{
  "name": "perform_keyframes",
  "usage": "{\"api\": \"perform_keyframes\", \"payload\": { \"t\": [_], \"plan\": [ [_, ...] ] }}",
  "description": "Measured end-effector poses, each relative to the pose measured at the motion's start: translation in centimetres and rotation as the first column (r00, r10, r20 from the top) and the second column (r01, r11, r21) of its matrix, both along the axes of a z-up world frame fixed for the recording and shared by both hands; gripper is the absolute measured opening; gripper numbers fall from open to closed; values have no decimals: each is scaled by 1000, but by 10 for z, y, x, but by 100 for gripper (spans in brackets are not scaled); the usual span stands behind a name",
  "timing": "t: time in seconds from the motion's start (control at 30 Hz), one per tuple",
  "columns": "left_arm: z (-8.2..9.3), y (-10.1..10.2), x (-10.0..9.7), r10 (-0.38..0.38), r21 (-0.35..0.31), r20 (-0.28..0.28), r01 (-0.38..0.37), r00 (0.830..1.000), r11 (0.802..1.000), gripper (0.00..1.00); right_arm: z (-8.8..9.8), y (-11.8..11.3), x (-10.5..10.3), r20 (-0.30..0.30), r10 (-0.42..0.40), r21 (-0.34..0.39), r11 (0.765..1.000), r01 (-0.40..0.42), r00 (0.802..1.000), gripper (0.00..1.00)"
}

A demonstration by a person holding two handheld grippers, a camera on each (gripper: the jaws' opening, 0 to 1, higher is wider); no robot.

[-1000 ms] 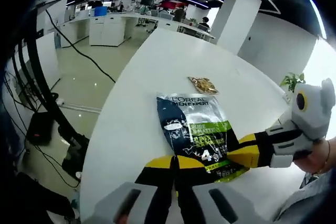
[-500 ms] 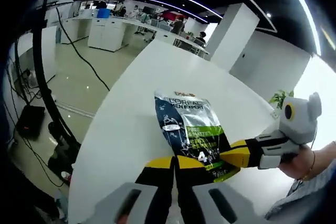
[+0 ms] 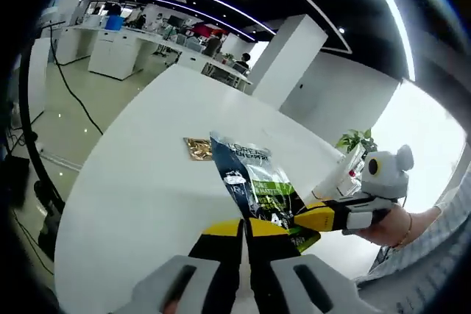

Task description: Arrange the skincare products in the storage area until every visible bottle or jar stands upright without overlapping.

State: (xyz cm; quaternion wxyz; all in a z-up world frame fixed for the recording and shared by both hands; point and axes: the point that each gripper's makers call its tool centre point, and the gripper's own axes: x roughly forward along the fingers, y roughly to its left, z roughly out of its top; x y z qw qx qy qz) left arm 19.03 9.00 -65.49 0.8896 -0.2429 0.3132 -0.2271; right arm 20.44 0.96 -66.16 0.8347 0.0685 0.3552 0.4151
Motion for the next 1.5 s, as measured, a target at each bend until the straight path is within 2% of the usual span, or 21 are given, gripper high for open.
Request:
{"api": "perform_keyframes", "payload": {
  "t": [0.07, 0.13, 0.2, 0.27, 0.33, 0.67, 0.77, 0.87, 0.97, 1.1, 1.3, 1.5],
  "plan": [
    [-4, -11, -3, -39, 17, -5, 39, 999, 999, 2, -1, -8, -2, 23, -9, -7, 1000, 9, 1000, 1],
    [-5, -19, -3, -59, 24, 1, 59, 998, 998, 2, -1, -20, -3, 22, -37, 4, 999, 37, 999, 1],
    [-4, -25, -2, -69, 0, -5, 69, 998, 998, 2, 1, -26, -3, 18, -61, 28, 998, 60, 998, 0],
    [-2, -33, 0, -79, -57, -20, 78, 997, 995, 1, 4, -34, -2, 33, -86, 40, 996, 84, 996, 0],
    [-2, -38, 1, -86, -73, -32, 84, 996, 994, 1, 7, -40, -1, 55, -99, 42, 994, 97, 994, 0],
    [3, -59, 3, -145, -62, -28, 143, 989, 988, 1, 8, -60, 4, 116, -159, 4, 987, 160, 980, 0],
    [3, -65, 4, -166, -36, -22, 165, 986, 986, 1, 7, -66, 4, 126, -172, -12, 985, 175, 977, 0],
    [3, -72, 3, -205, 41, 3, 204, 979, 978, 1, 7, -72, 2, 135, -183, -27, 982, 188, 974, 0],
    [4, -81, 2, -218, 44, 4, 218, 976, 975, 1, 5, -82, 2, 159, -195, -55, 977, 206, 968, 0],
    [0, -88, 2, -229, 48, -10, 229, 973, 972, 1, 3, -91, 2, 159, -216, -75, 970, 230, 963, 0],
    [-2, -96, 2, -269, 89, -6, 268, 963, 959, 1, 1, -103, 3, 156, -246, -89, 961, 261, 957, 0],
    [-4, -104, 6, -276, 82, -15, 276, 961, 957, 1, -1, -111, 2, 165, -258, -110, 954, 278, 952, 0]
  ]
}}
